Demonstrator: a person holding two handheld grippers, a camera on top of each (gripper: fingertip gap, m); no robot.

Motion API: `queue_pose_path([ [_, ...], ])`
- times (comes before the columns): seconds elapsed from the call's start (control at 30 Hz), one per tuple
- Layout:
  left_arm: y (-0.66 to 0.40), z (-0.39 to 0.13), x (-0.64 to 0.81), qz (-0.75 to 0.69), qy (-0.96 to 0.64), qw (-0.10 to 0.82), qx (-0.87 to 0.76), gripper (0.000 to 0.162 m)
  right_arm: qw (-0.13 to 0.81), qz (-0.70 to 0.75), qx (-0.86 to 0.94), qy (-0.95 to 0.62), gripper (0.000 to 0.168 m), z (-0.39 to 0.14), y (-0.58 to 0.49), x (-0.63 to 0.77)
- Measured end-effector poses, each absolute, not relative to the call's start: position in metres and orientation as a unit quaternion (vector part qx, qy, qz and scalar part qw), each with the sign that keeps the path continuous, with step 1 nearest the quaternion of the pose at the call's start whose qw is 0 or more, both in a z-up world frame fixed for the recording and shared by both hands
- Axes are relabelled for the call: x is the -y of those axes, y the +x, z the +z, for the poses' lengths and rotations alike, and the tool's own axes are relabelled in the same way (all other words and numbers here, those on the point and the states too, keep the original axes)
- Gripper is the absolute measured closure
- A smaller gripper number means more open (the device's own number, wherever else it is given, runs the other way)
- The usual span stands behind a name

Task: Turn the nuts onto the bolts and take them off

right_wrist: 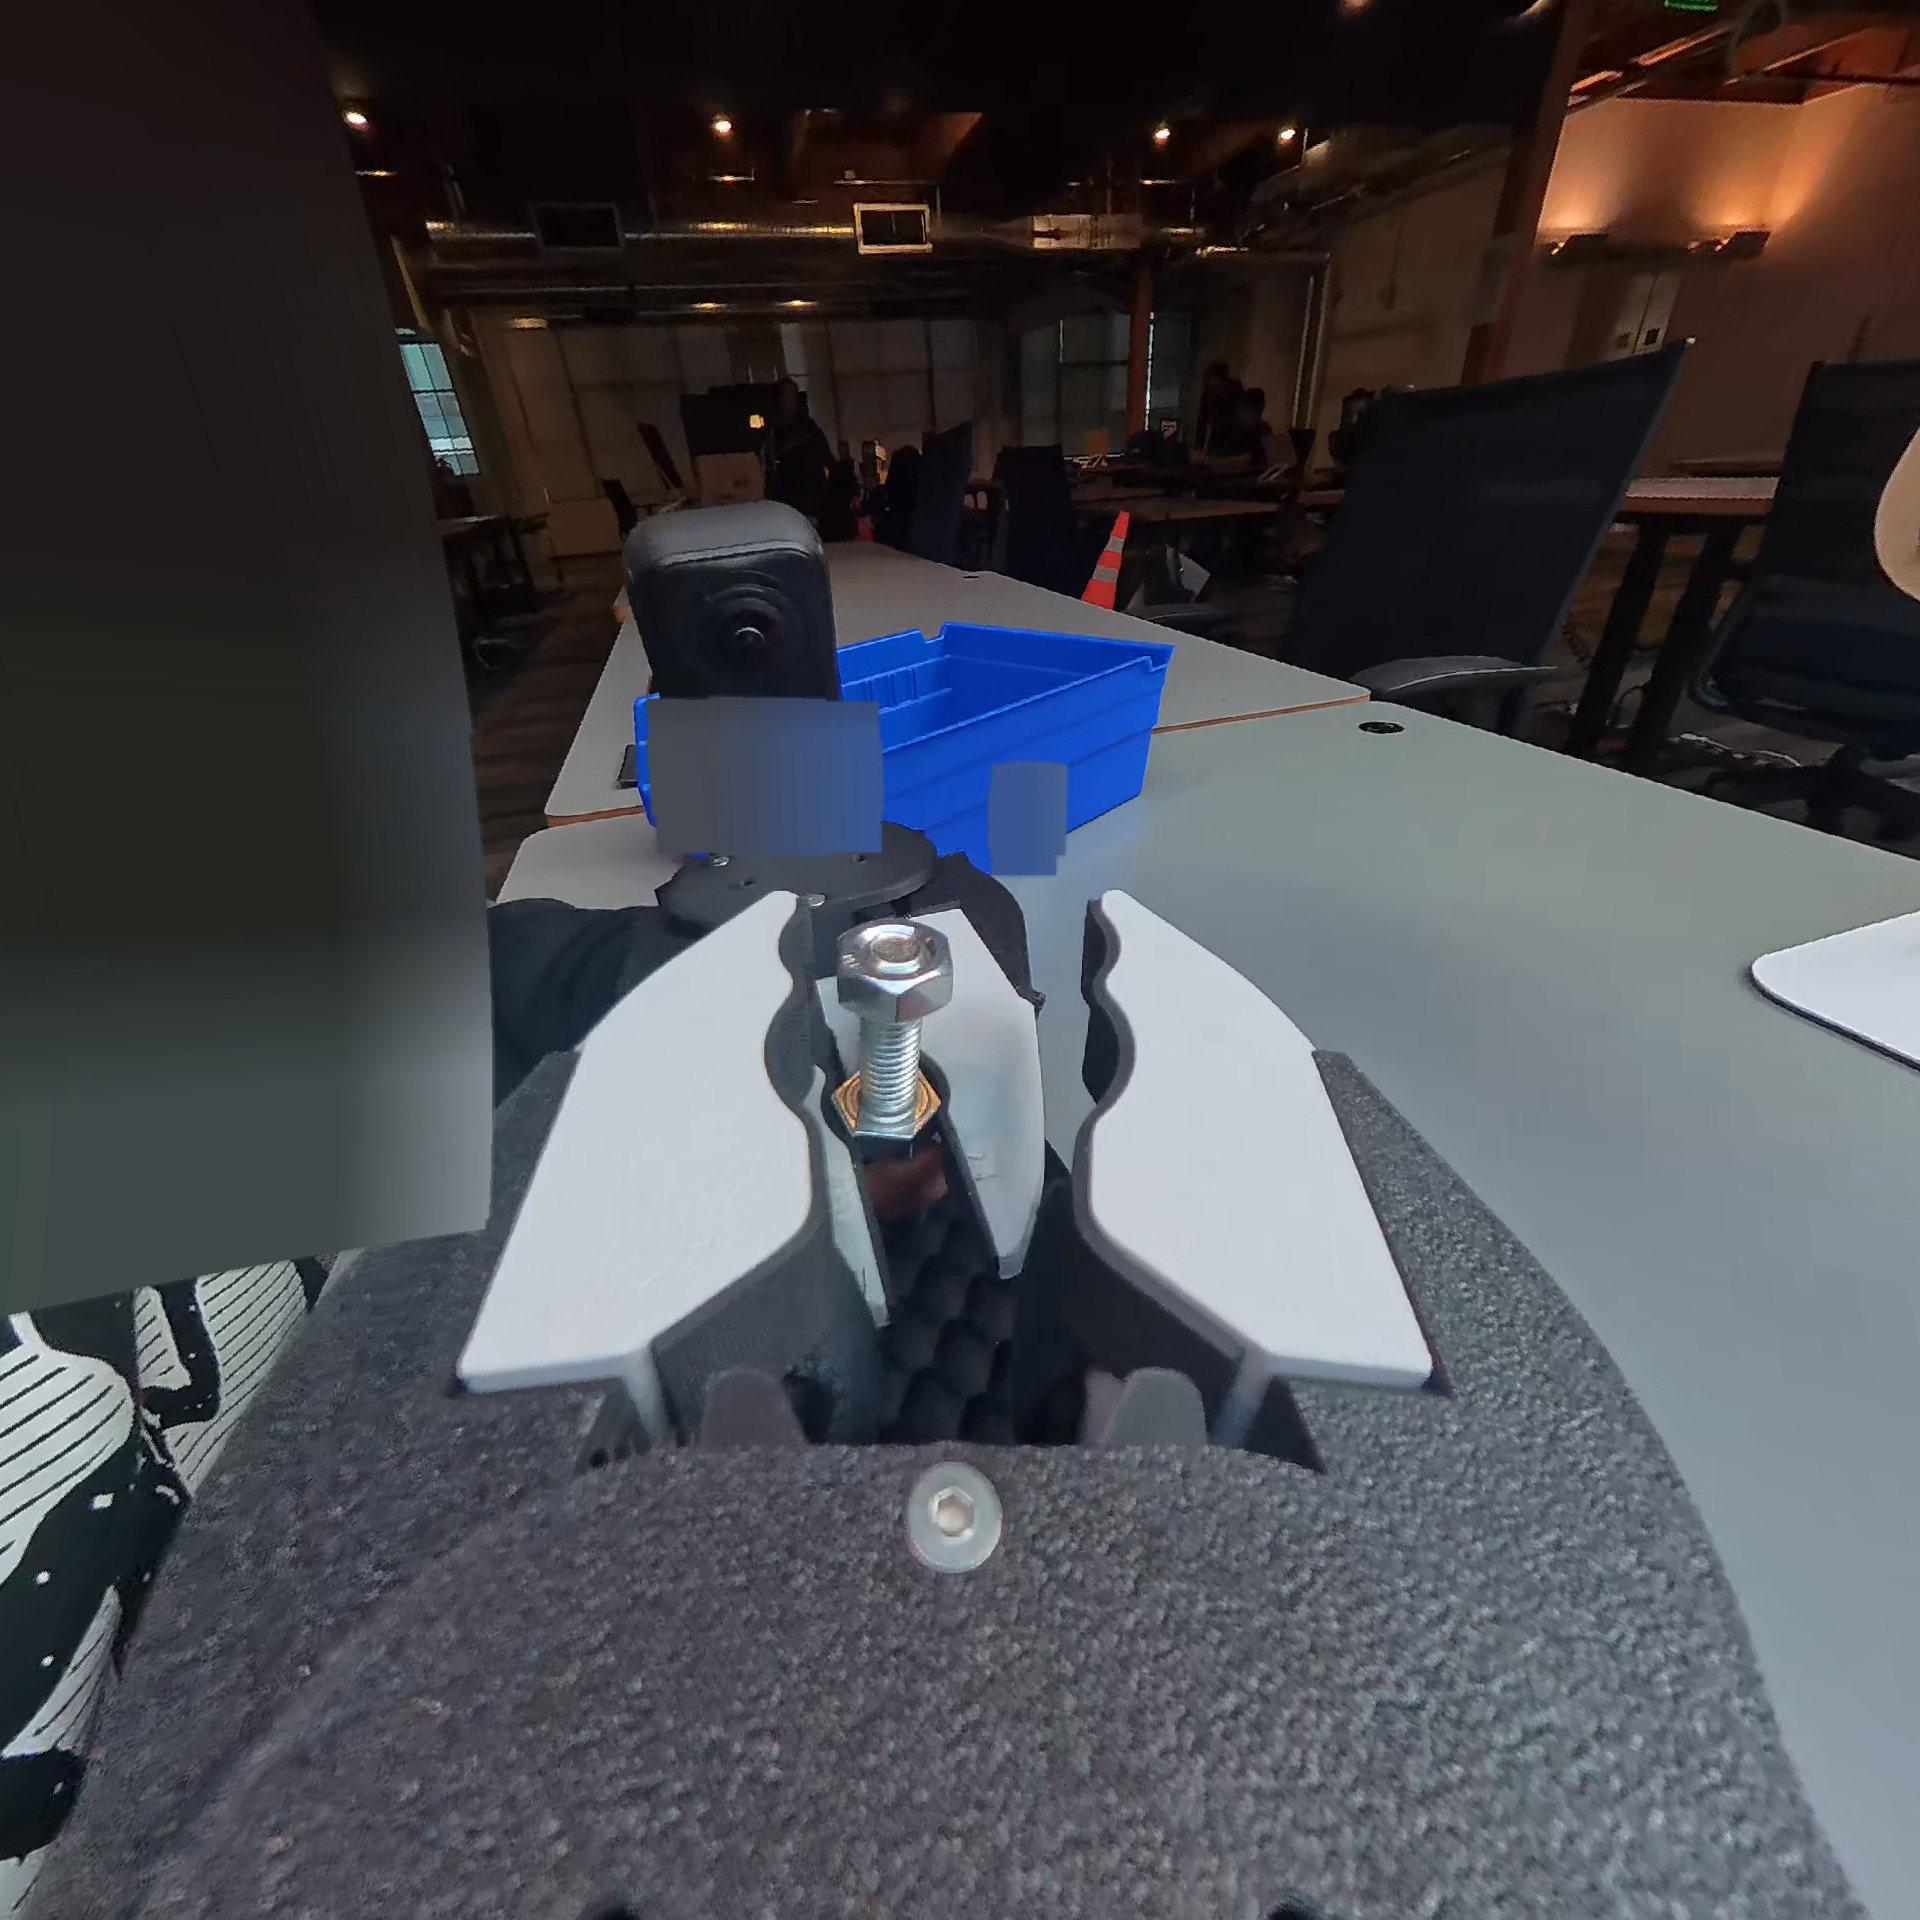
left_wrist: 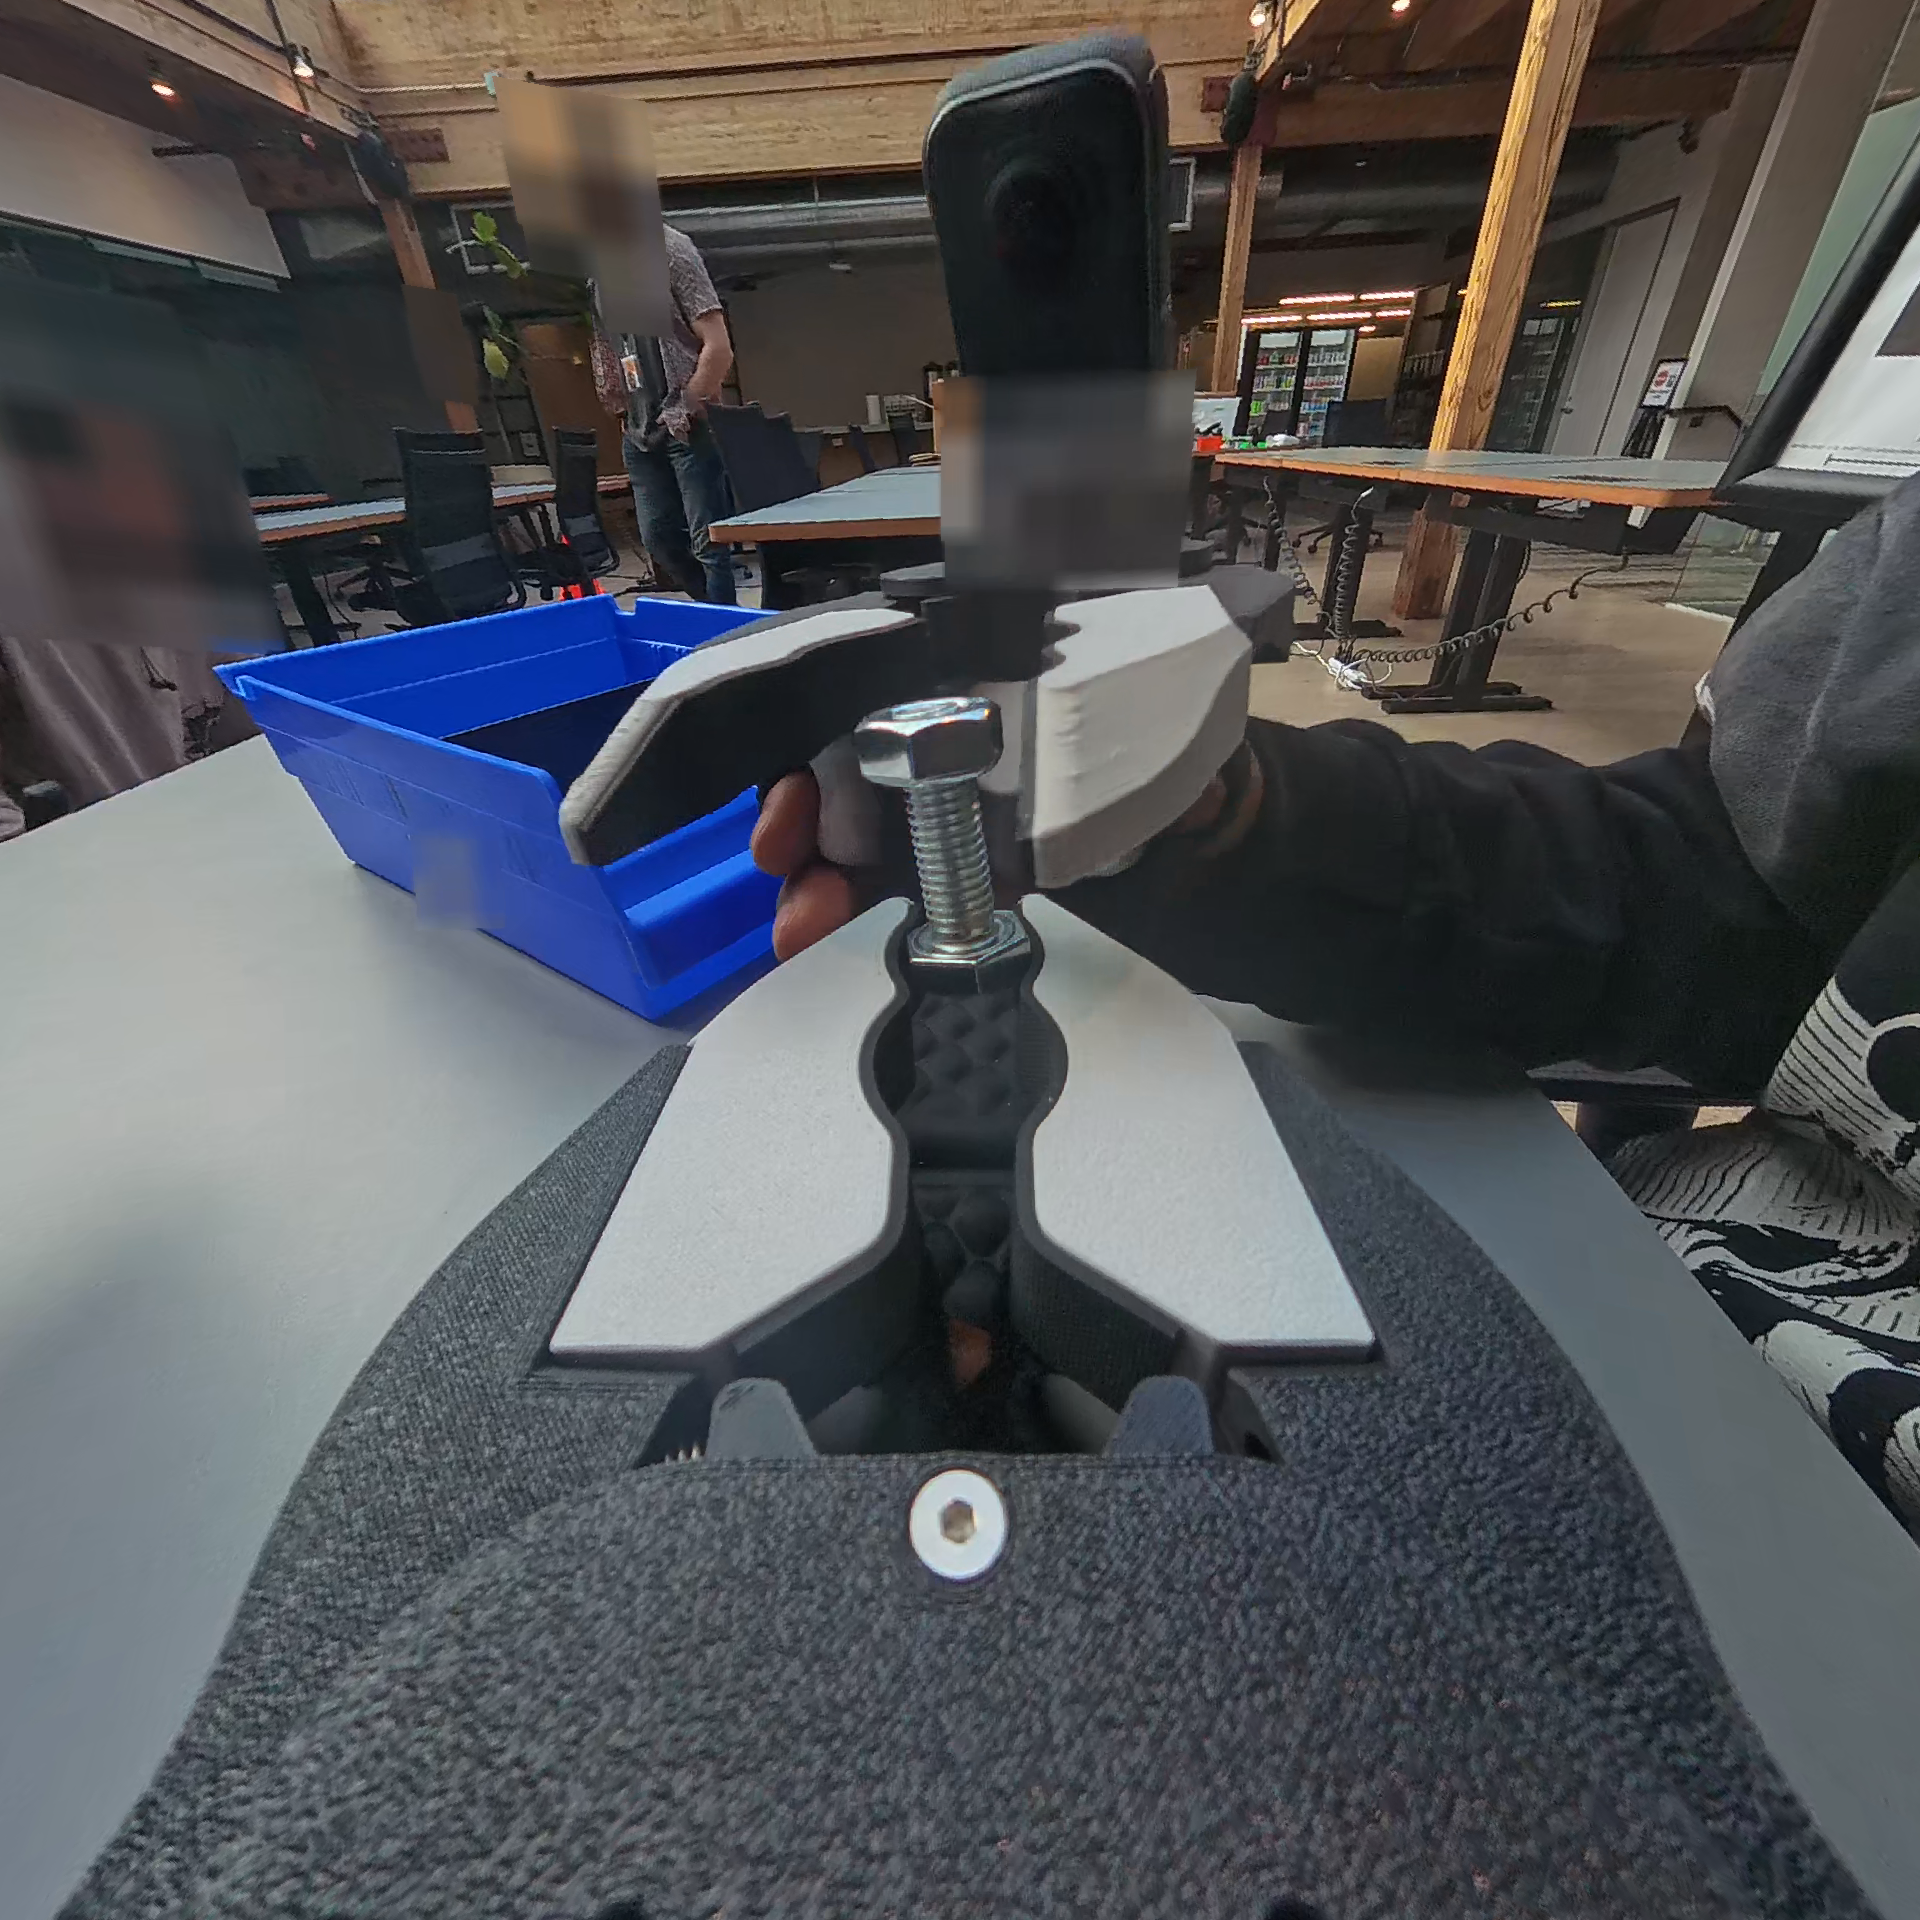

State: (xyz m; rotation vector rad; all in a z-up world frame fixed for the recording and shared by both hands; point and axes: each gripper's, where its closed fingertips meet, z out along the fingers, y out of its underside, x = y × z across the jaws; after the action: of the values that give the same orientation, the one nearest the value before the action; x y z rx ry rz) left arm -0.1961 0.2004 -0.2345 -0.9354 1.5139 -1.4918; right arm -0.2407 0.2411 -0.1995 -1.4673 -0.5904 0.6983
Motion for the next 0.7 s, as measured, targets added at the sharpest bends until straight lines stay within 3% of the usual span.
queue_pose_path([
  [0.37,-0.196,-0.234,-0.201,-0.590,-0.370,0.399,-0.597,0.147,0.663,0.293,0.254,-0.641,0.131,-0.198,-0.216,-0.224],
  [0.53,-0.196,-0.234,-0.200,-0.588,-0.370,0.401,-0.597,0.147,0.672,0.274,0.249,-0.641,0.156,-0.197,-0.202,-0.218],
  [0.6,-0.196,-0.234,-0.200,-0.588,-0.370,0.400,-0.598,0.147,0.675,0.284,0.246,-0.635,0.153,-0.194,-0.202,-0.216],
  [0.7,-0.196,-0.234,-0.201,-0.589,-0.371,0.400,-0.596,0.147,0.668,0.303,0.251,-0.632,0.133,-0.192,-0.210,-0.218],
])
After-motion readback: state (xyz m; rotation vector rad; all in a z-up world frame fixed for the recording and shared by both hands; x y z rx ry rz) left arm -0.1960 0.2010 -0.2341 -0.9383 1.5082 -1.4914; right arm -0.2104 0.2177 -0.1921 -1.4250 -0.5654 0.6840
